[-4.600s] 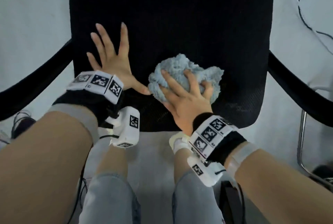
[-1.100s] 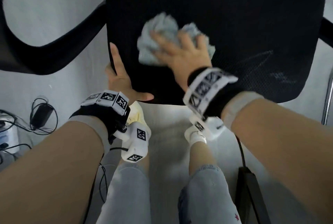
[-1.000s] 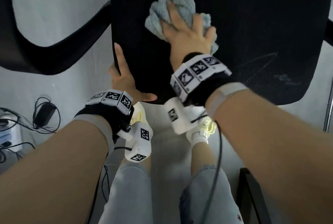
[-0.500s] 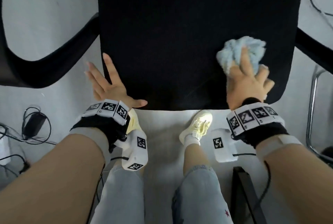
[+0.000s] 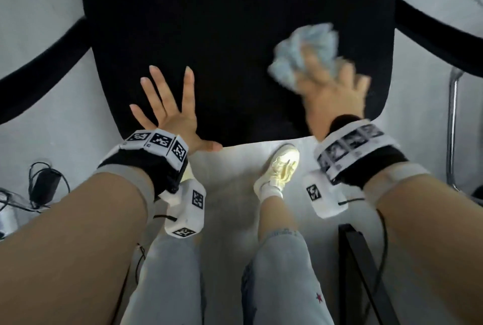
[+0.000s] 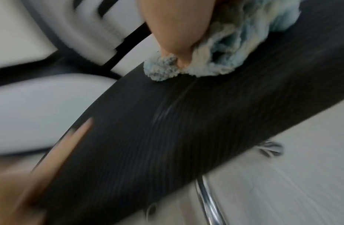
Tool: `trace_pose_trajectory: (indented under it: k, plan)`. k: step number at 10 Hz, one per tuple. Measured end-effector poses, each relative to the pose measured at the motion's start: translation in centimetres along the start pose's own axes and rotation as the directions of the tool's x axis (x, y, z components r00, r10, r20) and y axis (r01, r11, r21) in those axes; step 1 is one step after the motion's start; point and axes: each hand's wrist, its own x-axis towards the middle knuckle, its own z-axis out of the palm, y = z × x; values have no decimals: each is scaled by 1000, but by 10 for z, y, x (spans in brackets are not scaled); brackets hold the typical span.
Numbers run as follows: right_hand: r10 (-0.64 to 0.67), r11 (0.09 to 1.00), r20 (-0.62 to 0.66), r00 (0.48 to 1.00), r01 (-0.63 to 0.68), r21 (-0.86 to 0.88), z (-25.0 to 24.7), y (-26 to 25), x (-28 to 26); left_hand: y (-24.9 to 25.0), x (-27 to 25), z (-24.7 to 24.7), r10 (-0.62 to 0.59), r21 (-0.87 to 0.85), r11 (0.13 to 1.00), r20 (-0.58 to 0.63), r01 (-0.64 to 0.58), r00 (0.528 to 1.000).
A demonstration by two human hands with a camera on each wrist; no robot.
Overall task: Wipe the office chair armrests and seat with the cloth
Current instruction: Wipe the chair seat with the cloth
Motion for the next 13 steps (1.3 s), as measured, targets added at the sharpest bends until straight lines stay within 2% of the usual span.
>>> trace_pose_trajectory:
  k: [1, 2, 3, 4, 5, 6, 7, 8, 9, 10, 11, 12, 13]
  plan:
    - [304, 947, -98, 948, -290, 140, -7, 8, 3, 6, 0, 2, -31, 26, 999, -2, 31, 1000]
    - [231, 961, 32, 973, -233, 149, 0, -45, -7, 6, 1, 3, -50, 39, 998, 8, 50, 999]
    - [-243, 958, 70, 968, 228, 172, 29, -94, -32, 3, 6, 18, -63, 151, 982, -294, 111, 954]
    - [-466, 883, -25, 884, 467, 54, 27, -74, -31, 8, 5, 2, -145, 136, 973, -278, 188, 949]
    - [-197, 976, -102, 975, 184, -121, 5, -26, -9, 2, 8, 10, -60, 114, 991, -86, 70, 994]
    - [277, 950, -127, 952, -252, 187, -15, 27, 14, 0, 8, 3, -46, 78, 996, -29, 49, 998]
    - [365, 919, -38, 930, -353, 177, -7, -4, 11, 0, 10, 0, -55, 114, 992, 39, 50, 998]
    - [91, 970, 116, 989, -115, 216, 11, -83, -18, -3, 12, 9, -56, 108, 992, -108, 68, 993]
    - [-361, 914, 134, 923, 322, 246, 18, -105, -40, -6, 15, 14, -54, 123, 988, -293, 94, 955]
    - [-450, 890, -15, 893, 450, 79, 16, -74, -27, -3, 14, 7, -104, 163, 974, -303, 159, 947]
    - [-51, 996, -52, 997, 54, 74, 9, -9, -9, -5, 11, 9, -15, 98, 995, -61, 21, 998]
    - [298, 941, -119, 947, -270, 201, -2, 20, -7, -2, 7, 7, -24, 62, 998, -46, 27, 999]
    - [340, 930, 40, 940, -342, 131, 3, -24, -5, 2, 6, 8, -37, 67, 997, -45, 40, 998]
